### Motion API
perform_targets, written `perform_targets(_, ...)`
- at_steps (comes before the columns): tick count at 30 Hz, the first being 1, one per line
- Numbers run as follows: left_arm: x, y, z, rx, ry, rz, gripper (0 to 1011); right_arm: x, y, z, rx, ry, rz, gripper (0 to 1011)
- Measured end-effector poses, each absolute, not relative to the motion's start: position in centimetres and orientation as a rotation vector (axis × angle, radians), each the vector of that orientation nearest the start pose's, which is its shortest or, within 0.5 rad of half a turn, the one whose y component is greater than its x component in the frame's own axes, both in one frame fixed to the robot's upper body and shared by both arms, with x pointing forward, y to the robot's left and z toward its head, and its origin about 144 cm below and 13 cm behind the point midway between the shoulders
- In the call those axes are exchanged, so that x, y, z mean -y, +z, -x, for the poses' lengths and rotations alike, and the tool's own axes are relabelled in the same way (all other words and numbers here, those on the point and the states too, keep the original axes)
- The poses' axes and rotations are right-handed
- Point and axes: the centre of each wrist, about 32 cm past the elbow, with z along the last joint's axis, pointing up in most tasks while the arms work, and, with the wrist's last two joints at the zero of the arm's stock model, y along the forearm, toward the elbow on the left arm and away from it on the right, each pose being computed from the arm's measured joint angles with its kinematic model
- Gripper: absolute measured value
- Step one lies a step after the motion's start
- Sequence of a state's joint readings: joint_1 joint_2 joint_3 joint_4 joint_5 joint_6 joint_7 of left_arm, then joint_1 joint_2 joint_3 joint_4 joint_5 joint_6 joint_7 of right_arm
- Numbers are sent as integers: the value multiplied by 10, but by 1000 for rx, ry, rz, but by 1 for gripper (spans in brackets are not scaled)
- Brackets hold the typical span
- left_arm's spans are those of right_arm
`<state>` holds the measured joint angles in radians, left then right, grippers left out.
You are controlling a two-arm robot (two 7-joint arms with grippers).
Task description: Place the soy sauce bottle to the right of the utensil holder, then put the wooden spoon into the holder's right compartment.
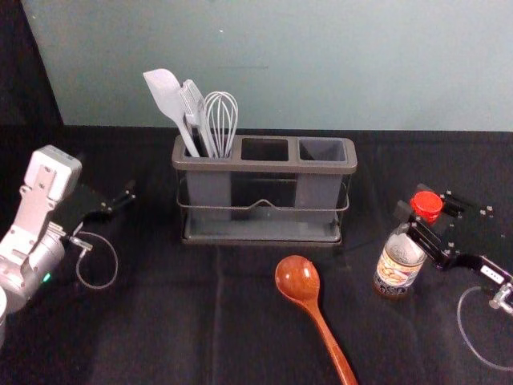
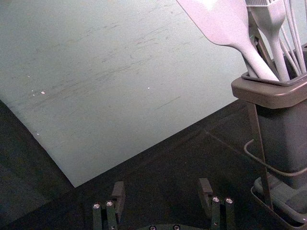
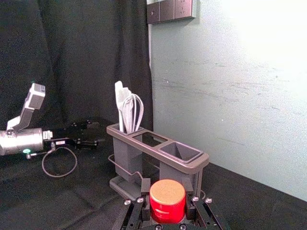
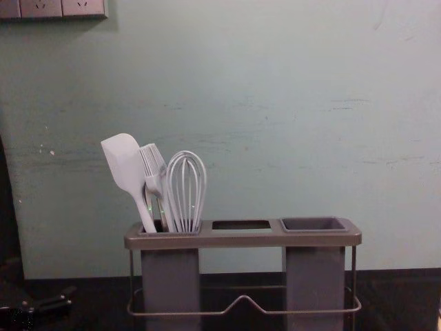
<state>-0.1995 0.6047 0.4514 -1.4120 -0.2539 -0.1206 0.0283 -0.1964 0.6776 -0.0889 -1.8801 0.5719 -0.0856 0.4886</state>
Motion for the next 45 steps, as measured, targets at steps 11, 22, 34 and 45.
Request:
perform_targets(11,-310,1140,-489,285,1248,-304,1005,332,1209,-405,107,-818,0,381)
perform_targets(22,-310,1140,-489,285,1248,-305,1005,331,1211,-424,127,-844,-13,381)
perform_targets(34,-310,1140,-489,285,1248,-304,1005,334,1206,-461,126,-861,-7,381)
perform_targets(45,-310,1140,-489,285,1248,-304,1005,329,1199,-492,125,-865,-1,381)
